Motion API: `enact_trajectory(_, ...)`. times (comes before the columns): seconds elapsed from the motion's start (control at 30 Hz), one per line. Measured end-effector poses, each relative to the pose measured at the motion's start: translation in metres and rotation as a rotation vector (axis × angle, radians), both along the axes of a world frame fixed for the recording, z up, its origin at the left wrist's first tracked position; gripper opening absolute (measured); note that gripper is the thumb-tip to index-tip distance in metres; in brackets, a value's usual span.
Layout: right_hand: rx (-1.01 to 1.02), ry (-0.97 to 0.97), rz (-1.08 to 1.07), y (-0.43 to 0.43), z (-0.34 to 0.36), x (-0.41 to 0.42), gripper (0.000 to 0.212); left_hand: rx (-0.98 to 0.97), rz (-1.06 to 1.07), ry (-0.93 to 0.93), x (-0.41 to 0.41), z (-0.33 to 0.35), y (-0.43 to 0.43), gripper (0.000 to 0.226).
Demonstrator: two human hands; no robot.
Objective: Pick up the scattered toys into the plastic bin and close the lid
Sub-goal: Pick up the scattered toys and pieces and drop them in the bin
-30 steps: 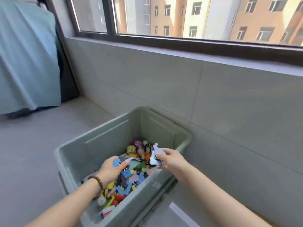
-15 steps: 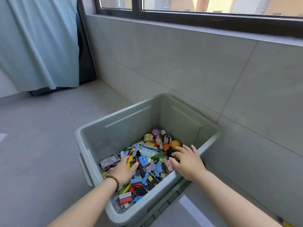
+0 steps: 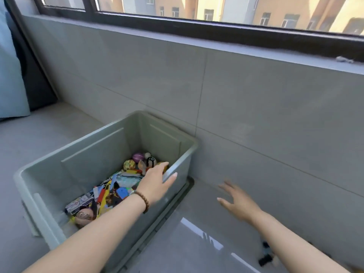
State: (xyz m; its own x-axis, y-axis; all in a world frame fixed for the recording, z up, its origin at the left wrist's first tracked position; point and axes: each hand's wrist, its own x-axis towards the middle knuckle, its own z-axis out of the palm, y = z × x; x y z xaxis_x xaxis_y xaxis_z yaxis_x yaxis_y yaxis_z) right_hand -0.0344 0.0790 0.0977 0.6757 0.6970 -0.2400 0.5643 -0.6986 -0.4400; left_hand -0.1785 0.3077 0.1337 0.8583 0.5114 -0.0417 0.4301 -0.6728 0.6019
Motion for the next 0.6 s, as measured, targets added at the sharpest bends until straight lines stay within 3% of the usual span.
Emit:
enact_trajectory(0.13, -0.089, 0.09, -0.22, -0.109, -0.039, 0.025, 0.054, 0.124, -0.205, 0.004, 0.047, -0.016, -0.077, 0.064)
enact_trajectory(0.27, -0.14, 0.18, -0.353, -0.196, -0.077, 0.031, 0.055, 0.127, -0.349, 0.149, 0.085, -0.058, -0.15, 0.096)
enact_trajectory(0.4, -0.115, 0.289, -0.505, -0.247, -0.121, 0.029, 0.049, 0.032, -0.411, 0.341, 0.111, -0.126, -0.203, 0.068)
enact_trajectory(0.5, -0.044, 0.332, -0.603, -0.264, -0.157, 0.028, 0.064, -0.039, -0.442, 0.426, 0.12, -0.172, -0.23, 0.065)
enact_trajectory(0.6, 0.105, 0.353, -0.712, -0.27, -0.185, 0.033, 0.064, -0.123, -0.462, 0.477, 0.124, -0.207, -0.251, 0.063)
